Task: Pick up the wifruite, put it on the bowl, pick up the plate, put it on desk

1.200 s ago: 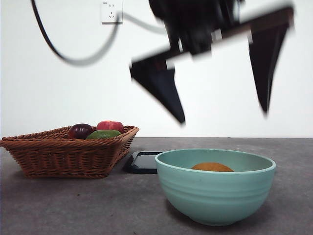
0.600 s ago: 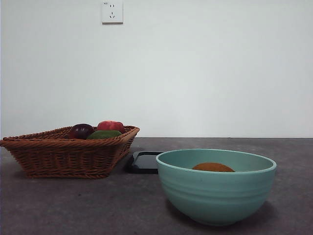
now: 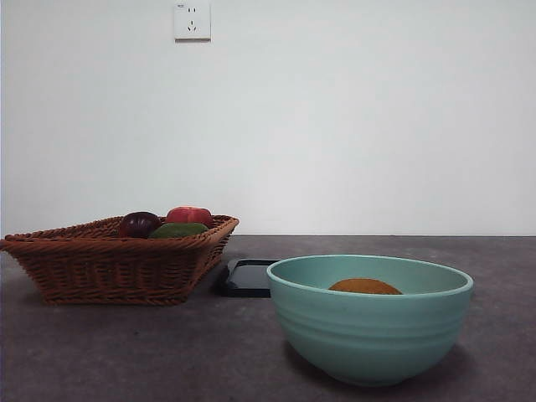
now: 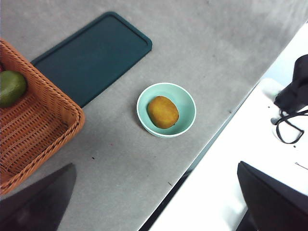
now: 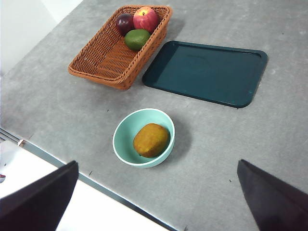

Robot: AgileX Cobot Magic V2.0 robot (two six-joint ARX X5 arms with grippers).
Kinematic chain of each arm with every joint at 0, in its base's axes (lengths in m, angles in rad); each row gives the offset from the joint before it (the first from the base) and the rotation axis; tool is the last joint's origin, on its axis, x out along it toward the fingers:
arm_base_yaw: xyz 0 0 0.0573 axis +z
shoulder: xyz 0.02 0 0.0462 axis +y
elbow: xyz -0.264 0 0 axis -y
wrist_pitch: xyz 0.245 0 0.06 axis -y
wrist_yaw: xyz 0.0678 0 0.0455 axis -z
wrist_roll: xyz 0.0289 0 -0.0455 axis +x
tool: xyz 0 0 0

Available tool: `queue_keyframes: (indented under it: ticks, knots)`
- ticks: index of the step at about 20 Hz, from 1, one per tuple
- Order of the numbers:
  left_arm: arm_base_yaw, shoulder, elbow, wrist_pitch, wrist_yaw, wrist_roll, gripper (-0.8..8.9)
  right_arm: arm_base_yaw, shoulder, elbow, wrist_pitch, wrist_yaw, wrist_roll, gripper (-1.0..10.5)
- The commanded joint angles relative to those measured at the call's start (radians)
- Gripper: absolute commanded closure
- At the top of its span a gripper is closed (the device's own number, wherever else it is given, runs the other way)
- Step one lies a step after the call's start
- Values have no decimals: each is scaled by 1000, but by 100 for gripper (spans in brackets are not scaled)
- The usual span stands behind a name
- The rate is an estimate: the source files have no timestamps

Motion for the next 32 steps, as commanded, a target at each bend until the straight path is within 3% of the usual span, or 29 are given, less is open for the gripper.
queue_keyframes:
  ticks: [1, 8, 13, 16, 21, 32]
  knots:
    - [-12, -93, -53, 23, -42, -26, 252, 4, 1, 19, 20, 0, 2, 281]
    - [-12, -396, -282, 104, -86, -80, 252, 4, 2, 19, 29, 1, 4, 282]
    - [-12, -506, -376, 123, -86, -79, 252, 4, 3, 19, 27, 9, 17, 282]
    - [-12, -526, -389, 124, -86, -73, 252, 4, 3, 19, 26, 53, 30, 282]
    - [-12, -529, -389, 127, -86, -45, 252, 4, 49, 19, 27, 57, 55, 282]
    - [-12, -529, -389, 126, -86, -46, 252, 20, 420, 19, 93, 14, 21, 282]
